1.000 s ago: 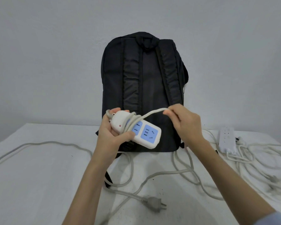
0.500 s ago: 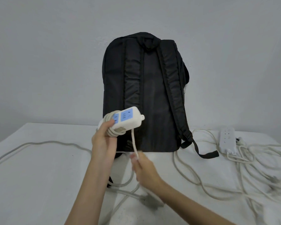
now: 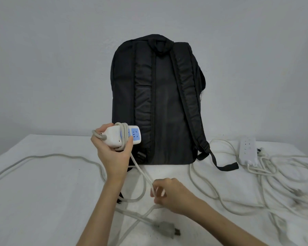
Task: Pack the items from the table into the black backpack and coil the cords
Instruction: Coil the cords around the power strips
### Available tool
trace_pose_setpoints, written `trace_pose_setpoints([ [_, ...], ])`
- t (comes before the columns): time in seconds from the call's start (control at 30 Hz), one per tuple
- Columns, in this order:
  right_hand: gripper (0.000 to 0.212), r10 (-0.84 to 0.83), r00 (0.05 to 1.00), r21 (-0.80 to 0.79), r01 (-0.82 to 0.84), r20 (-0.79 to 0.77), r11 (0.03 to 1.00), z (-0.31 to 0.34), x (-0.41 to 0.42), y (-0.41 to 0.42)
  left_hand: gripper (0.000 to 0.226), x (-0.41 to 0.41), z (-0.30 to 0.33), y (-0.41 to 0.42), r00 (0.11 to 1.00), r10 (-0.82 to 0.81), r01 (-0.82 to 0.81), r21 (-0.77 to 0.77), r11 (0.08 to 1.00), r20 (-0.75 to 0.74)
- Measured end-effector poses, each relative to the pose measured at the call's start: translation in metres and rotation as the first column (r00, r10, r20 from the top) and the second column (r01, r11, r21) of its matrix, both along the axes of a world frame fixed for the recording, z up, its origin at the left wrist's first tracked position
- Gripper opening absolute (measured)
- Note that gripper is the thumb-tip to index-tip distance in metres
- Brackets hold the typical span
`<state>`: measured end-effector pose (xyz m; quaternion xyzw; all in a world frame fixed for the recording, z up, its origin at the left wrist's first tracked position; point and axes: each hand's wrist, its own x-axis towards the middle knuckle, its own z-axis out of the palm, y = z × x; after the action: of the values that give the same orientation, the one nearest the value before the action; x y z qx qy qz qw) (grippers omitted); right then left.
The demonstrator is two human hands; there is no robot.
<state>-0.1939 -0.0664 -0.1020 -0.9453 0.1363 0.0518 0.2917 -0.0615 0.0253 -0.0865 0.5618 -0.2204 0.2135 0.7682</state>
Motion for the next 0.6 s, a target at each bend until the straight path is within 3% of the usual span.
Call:
trace_pose_setpoints([
  [0.07,0.024,0.013,1.000,-0.198,-0.008,0.027,0.980,0.003,-0.002,-0.004,0.067,0.002,-0.002,0.002,1.000,-0.015,0.015,0.066,0.998,0.012],
  [0.13,0.029,0.045,0.988,-0.333,0.008,0.150,0.943,0.012,-0.006,-0.002,0.070,0.003,-0.003,0.004,0.999,-0.026,0.020,0.139,0.990,0.038],
  [0.23,0.043,0.094,0.928,-0.368,0.048,0.360,0.929,0.033,-0.007,-0.004,0.069,0.007,0.002,0.010,0.997,-0.044,0.030,0.217,0.976,0.059],
  [0.37,0.045,0.167,0.702,-0.433,0.219,0.692,0.875,0.049,0.002,-0.028,0.069,0.011,0.006,0.019,0.985,-0.168,0.173,0.223,0.959,-0.044],
  [0.47,0.045,0.183,0.631,-0.405,0.227,0.754,0.886,0.069,0.009,-0.039,0.084,0.005,0.007,0.014,0.970,-0.229,0.243,0.304,0.921,-0.079],
  [0.6,0.037,0.237,0.581,-0.413,0.189,0.779,0.891,0.087,0.013,-0.031,0.086,-0.008,0.010,0.000,0.977,-0.211,0.181,0.437,0.881,0.021],
])
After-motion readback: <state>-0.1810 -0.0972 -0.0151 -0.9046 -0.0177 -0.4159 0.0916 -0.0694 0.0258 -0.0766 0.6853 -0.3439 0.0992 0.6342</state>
